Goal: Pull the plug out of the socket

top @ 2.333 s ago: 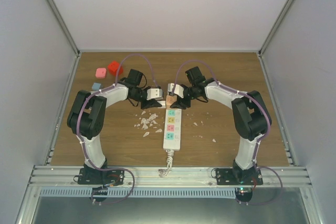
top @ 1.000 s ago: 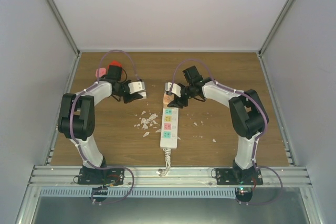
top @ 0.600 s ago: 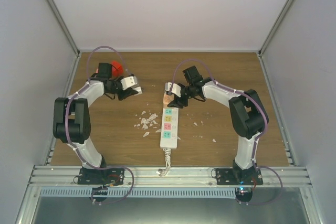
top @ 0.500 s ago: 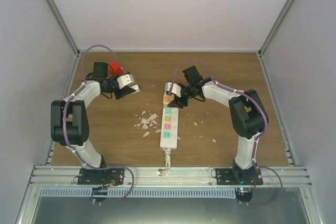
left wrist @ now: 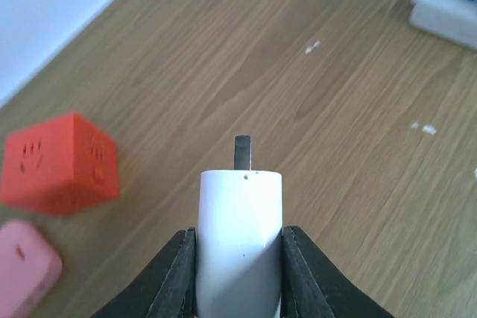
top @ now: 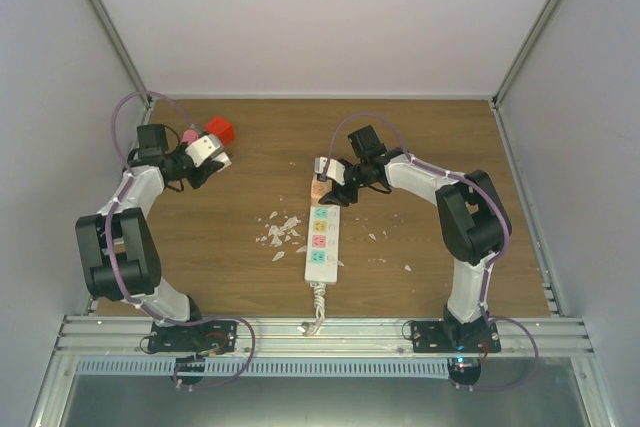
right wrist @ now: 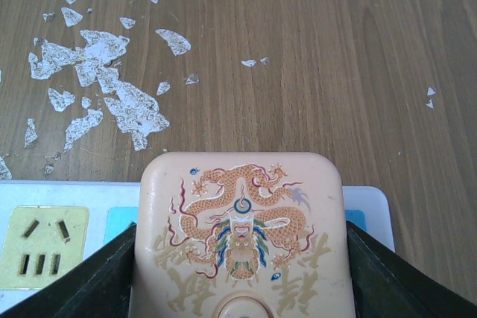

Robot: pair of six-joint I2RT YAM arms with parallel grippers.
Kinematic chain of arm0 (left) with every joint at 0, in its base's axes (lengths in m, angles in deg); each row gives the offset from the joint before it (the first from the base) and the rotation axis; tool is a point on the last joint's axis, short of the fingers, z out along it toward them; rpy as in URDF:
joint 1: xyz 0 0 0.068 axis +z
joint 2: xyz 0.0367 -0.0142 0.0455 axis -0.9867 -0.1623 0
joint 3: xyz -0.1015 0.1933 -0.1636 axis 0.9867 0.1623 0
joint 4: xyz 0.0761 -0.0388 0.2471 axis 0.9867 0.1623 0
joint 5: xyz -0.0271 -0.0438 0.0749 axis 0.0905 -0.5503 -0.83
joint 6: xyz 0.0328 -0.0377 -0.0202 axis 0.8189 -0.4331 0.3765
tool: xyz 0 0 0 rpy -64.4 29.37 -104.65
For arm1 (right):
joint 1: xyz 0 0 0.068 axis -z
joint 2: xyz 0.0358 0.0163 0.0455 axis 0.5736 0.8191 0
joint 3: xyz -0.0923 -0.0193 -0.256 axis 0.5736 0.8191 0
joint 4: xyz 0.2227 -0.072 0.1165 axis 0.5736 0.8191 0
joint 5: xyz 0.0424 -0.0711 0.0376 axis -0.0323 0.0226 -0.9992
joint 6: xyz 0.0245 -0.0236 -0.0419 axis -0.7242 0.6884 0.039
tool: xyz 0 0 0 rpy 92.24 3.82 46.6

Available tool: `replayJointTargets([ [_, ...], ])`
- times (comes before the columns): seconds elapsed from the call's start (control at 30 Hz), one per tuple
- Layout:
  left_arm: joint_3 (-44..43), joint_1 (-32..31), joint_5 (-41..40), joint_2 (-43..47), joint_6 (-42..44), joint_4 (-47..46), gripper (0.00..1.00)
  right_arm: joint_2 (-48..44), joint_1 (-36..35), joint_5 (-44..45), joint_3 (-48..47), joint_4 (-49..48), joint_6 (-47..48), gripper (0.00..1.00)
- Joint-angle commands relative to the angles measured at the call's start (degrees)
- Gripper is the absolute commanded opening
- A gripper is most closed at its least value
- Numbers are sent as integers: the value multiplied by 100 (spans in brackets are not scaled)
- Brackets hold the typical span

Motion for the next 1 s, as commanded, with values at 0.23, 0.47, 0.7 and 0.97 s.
replayJointTargets([
  [0.23,571,264,-1178,-83,-438,-1451,16,262,21,394,124,837,151,17],
  [0.47,1045,265,-1915,-97,-560,-2558,17,270,26,415,132,842,156,17],
  [0.7,1519,256,-2071,-47,-381,-2996,19,275,23,411,124,859,151,17],
  [0.97,1815,256,-2352,-139,-201,-3380,21,270,25,395,131,849,153,18],
])
